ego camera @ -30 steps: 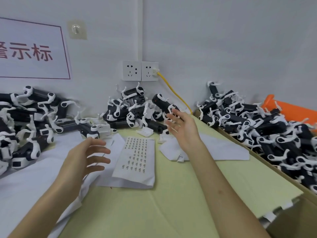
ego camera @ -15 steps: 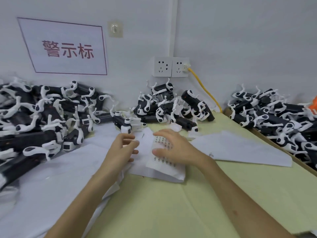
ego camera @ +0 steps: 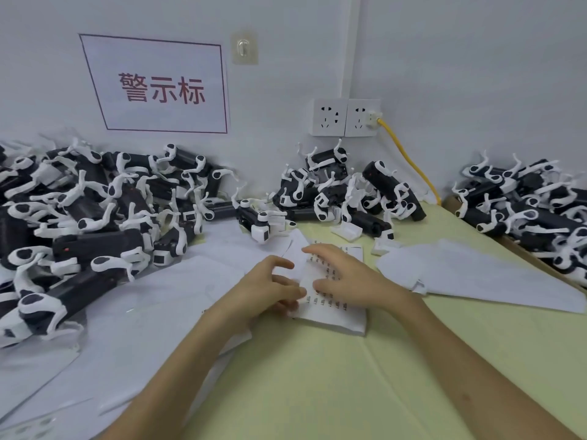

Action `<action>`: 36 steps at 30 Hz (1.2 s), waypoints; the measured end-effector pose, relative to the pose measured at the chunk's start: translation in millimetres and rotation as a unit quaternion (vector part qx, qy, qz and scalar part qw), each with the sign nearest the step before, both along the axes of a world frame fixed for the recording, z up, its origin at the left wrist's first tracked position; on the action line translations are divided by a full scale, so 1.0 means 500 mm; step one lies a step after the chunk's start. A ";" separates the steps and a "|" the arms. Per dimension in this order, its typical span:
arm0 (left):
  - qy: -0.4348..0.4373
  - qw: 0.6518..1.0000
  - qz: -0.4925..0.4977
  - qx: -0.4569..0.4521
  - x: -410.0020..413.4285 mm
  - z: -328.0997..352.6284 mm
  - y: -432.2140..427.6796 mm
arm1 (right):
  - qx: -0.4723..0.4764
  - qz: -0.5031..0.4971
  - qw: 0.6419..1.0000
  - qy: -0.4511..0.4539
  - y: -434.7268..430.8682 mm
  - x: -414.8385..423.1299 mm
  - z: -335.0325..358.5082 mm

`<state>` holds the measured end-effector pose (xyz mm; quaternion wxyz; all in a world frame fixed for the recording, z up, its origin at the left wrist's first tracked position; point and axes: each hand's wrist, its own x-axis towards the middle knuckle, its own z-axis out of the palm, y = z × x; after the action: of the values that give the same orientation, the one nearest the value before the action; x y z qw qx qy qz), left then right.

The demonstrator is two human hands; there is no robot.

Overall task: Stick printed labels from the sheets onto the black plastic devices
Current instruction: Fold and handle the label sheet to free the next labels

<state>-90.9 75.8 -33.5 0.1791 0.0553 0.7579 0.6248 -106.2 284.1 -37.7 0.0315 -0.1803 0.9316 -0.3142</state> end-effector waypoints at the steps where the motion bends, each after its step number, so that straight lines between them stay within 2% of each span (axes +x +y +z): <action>1: 0.012 1.000 -0.008 -0.025 0.000 -0.001 0.003 | -0.015 -0.005 1.000 -0.003 0.002 0.001 0.004; 6: 0.057 0.998 -0.002 -0.030 0.005 -0.003 0.013 | -0.116 0.004 0.993 -0.004 0.006 0.008 0.026; 17: 0.092 0.993 0.024 0.065 0.006 0.012 0.003 | -0.138 0.022 0.987 0.074 0.001 0.019 0.040; 29: 0.134 0.990 0.032 0.041 0.007 0.011 0.007 | -0.171 0.040 0.982 0.073 -0.013 0.025 0.031; 36: 0.113 0.991 0.043 0.059 0.012 0.014 0.007 | -0.183 0.032 0.979 0.087 -0.017 0.024 0.028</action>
<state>-84.9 79.4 -26.3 0.0620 0.1032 0.7366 0.6655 -94.1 275.4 -24.0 -0.0735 -0.2391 0.8512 -0.4613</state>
